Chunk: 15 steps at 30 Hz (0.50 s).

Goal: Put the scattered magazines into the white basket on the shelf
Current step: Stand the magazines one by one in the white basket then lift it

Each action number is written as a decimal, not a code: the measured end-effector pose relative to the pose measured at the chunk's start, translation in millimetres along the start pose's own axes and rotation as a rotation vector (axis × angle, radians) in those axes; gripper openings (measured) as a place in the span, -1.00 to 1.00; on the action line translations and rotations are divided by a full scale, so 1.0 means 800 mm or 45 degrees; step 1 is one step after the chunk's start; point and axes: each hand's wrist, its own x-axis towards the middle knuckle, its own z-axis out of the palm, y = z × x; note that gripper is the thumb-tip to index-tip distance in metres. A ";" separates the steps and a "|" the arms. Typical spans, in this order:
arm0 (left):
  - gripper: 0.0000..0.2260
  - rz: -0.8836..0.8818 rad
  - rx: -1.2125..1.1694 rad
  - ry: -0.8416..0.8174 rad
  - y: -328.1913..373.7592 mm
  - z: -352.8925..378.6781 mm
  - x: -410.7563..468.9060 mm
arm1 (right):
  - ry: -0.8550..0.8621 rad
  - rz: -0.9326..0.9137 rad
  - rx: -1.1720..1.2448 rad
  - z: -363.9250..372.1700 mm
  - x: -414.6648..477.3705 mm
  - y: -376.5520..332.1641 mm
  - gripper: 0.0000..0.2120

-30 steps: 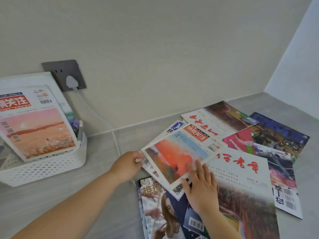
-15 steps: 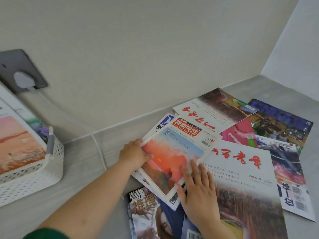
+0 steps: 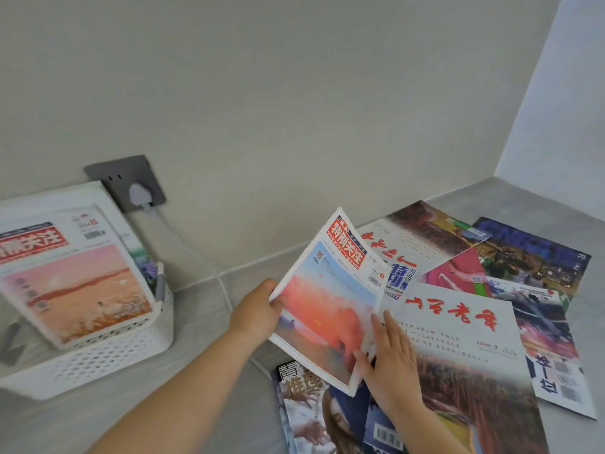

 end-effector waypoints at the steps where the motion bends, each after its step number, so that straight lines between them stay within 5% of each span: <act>1: -0.78 0.026 -0.065 0.038 -0.002 -0.011 -0.010 | 0.054 0.007 0.124 -0.003 -0.001 -0.012 -0.34; 6: -0.81 0.094 -0.352 0.166 -0.019 -0.077 -0.068 | 0.060 0.215 1.101 -0.028 0.009 -0.092 -0.56; 9: -0.87 0.078 -0.377 0.250 -0.043 -0.114 -0.101 | -0.106 0.157 1.194 -0.030 0.015 -0.127 -0.81; 15: -0.78 -0.053 -0.118 0.358 -0.127 -0.187 -0.145 | -0.213 -0.074 1.136 -0.001 -0.001 -0.236 -0.82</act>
